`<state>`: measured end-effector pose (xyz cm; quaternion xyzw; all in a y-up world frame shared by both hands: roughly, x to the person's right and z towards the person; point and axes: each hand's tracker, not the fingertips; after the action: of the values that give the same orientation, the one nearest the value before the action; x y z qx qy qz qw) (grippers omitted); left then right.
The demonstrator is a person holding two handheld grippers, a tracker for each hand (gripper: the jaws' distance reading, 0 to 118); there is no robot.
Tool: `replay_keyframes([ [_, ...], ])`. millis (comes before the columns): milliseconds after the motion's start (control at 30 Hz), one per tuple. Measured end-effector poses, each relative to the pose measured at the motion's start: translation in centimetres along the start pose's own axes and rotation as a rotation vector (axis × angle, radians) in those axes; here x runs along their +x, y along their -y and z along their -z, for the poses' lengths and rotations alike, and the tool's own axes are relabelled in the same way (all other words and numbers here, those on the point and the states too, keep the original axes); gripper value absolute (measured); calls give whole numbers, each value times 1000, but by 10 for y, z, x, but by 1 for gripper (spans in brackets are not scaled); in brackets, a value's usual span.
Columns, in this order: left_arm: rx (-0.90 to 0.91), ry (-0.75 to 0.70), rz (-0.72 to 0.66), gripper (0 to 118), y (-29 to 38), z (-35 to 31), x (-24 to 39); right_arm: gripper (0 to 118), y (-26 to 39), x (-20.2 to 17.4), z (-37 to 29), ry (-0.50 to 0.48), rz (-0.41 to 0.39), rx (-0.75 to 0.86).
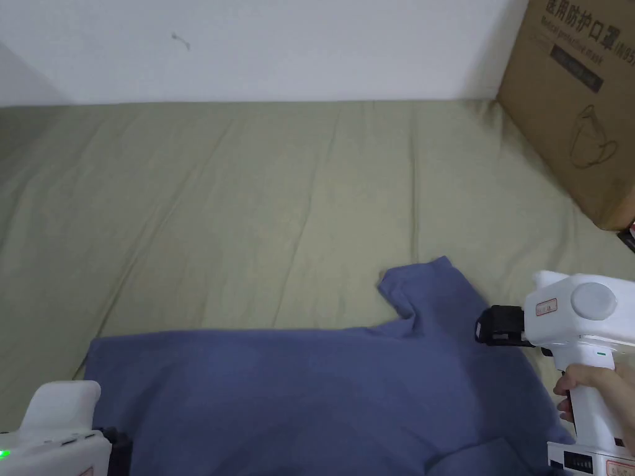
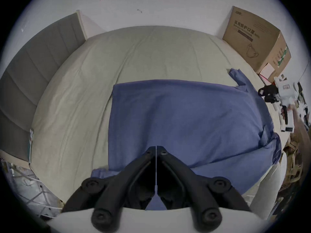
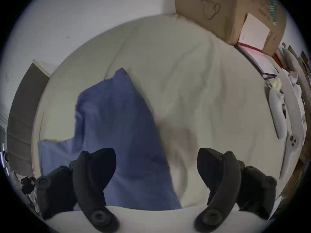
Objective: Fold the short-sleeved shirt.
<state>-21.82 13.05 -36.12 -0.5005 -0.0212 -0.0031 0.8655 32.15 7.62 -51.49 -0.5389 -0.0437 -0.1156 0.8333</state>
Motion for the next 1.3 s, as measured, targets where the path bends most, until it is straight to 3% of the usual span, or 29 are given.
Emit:
replay_keyframes([
  [133,-26,-6,-11,0,-4,14,-4,89,-3,-12,15,25,-82,-29],
  [233,-34,-7,-26,0,-3,19,-6,78,6,-24,11,46,-124,-17],
  [267,-37,-6,-29,0,-2,19,-8,65,9,-28,2,42,-143,4],
  [333,-41,-4,-30,0,-1,20,-10,1,12,-33,-10,-7,-184,21],
  [367,-44,-7,-31,0,-2,21,-12,1,9,-33,-13,-44,-163,-2],
  [433,-45,-16,-37,0,-2,21,-15,1,10,-38,-12,21,-211,21],
  [700,-24,11,-107,4,-37,36,-46,1,1,-35,-16,13,-210,27],
  [733,-25,21,-123,19,-48,44,-51,1,0,-35,-16,18,-217,27],
  [767,-35,38,-136,47,-59,52,-56,1,1,-36,-17,21,-224,26],
  [800,-44,43,-153,93,-71,61,-61,1,1,-36,-17,23,-229,26],
  [833,-52,47,-155,110,-83,69,-63,1,1,-36,-16,25,-230,26],
  [867,-57,41,-159,112,-94,78,-65,1,0,-36,-16,23,-227,23],
  [933,-38,19,-187,101,-115,92,-73,1,0,-35,-15,24,-226,23],
  [1033,-52,-27,-282,101,-134,110,-78,1,0,-35,-13,27,-229,17],
  [1167,-182,33,-262,96,-139,151,-79,1,2,-37,-12,29,-234,9],
  [1200,-219,7,-237,86,-134,157,-77,1,3,-37,-13,30,-234,7],
  [1267,-149,-7,-189,78,-132,145,-63,1,4,-37,-14,23,-236,3],
  [1300,-137,-40,-181,52,-133,140,-60,1,5,-38,-16,24,-242,5],
])
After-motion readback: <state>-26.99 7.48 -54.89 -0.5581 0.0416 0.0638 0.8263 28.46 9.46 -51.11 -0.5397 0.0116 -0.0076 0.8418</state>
